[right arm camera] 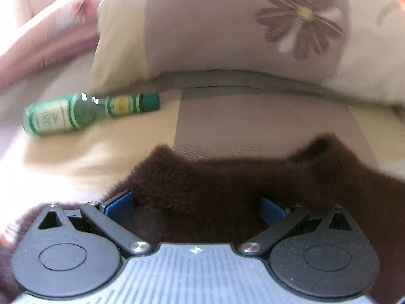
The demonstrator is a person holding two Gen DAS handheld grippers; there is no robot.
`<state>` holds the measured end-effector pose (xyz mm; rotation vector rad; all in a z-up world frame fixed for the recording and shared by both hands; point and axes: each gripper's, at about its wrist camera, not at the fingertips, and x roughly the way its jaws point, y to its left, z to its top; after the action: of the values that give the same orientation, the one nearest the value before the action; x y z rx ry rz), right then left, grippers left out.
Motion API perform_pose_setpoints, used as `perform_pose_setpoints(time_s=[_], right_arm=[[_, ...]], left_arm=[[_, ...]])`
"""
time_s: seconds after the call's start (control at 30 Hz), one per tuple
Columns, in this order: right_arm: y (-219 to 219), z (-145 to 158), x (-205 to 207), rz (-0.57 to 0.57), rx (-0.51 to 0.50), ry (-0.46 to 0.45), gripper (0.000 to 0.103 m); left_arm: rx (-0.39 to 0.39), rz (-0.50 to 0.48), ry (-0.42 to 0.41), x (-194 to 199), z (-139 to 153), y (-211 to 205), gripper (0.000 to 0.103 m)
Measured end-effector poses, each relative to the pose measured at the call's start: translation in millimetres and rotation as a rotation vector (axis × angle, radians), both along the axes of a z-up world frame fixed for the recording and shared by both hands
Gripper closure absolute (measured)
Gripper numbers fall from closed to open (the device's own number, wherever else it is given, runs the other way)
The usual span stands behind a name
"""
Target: Fold clothes
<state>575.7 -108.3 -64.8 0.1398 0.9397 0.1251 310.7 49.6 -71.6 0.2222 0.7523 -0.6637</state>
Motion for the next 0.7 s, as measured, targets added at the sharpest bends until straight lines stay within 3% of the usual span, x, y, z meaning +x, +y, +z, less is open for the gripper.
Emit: perform_pose_setpoints(time_s=[0.1, 0.2, 0.3, 0.4, 0.53, 0.7], right_arm=[[-5, 16, -7, 0.015, 0.053, 0.08, 0.0], [15, 22, -10, 0.095, 0.02, 0.092, 0.0], [47, 2, -1, 0.123, -0.08, 0.137, 0.0], [76, -8, 4, 0.144, -0.238, 0.024, 0.0], [66, -2, 5, 0.163, -0.184, -0.02, 0.0], [18, 33, -8, 0.176, -0.043, -0.029, 0.0]], left_arm=[[0.0, -0.002, 0.0, -2, 1, 0, 0.001], [0.0, -0.004, 0.002, -3, 0, -1, 0.001], [0.003, -0.006, 0.002, -1, -1, -2, 0.001], [0.002, -0.003, 0.001, -1, -2, -3, 0.001], [0.004, -0.001, -0.003, -3, -1, -5, 0.001], [-0.022, -0.01, -0.027, -13, 9, -6, 0.001]])
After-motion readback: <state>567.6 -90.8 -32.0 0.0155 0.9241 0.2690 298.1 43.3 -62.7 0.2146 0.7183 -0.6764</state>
